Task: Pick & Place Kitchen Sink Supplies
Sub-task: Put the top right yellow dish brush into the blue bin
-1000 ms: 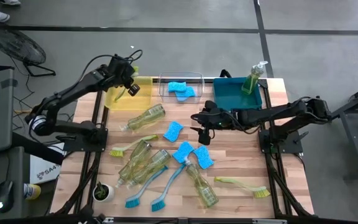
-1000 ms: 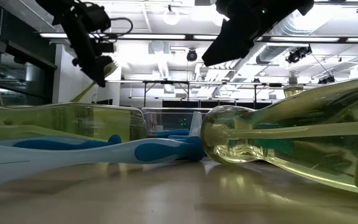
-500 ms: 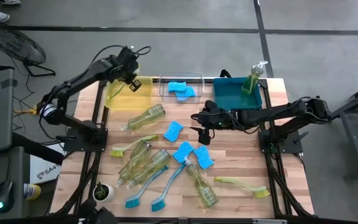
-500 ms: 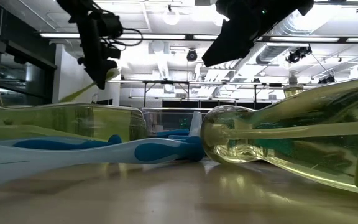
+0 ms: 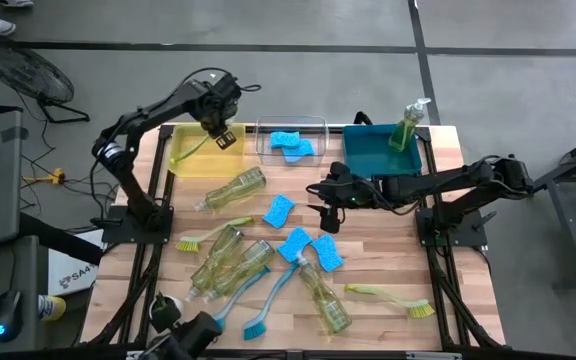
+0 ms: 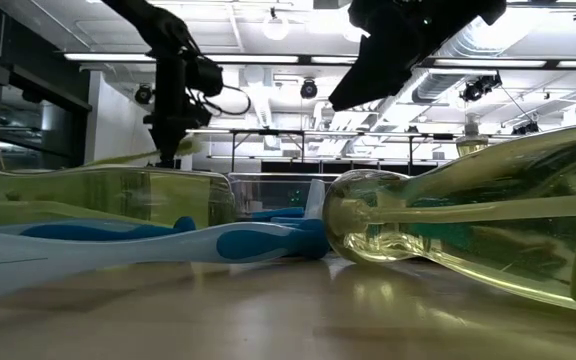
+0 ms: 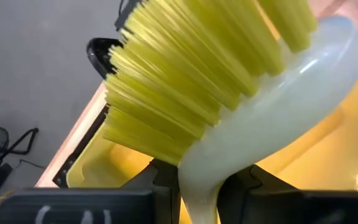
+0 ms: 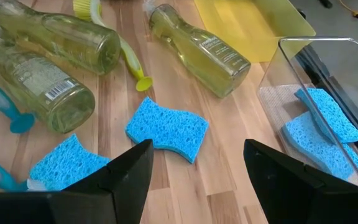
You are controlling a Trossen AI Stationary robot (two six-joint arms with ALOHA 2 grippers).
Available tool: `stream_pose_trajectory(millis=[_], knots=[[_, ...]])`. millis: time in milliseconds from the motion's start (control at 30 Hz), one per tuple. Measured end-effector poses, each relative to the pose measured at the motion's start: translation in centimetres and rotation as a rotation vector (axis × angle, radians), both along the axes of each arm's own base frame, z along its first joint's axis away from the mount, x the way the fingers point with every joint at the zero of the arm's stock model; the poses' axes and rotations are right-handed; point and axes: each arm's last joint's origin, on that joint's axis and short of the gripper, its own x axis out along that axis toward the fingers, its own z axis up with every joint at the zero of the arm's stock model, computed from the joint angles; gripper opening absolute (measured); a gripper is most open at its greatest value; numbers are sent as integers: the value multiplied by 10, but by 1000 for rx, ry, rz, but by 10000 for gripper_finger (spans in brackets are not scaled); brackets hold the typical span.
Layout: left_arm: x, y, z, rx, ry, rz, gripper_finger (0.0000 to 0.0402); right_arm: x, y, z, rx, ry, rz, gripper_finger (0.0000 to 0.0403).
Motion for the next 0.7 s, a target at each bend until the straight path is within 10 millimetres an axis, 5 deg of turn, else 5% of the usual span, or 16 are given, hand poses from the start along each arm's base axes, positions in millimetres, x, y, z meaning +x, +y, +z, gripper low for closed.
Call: stream_pose_trajectory(millis=[367, 700], knots=[[6, 12, -13, 12, 14, -48, 57, -6, 0, -22, -15, -1, 9, 245], [-13, 16, -19, -108, -3, -6, 68, -12, -2, -35, -42, 6, -36, 245]])
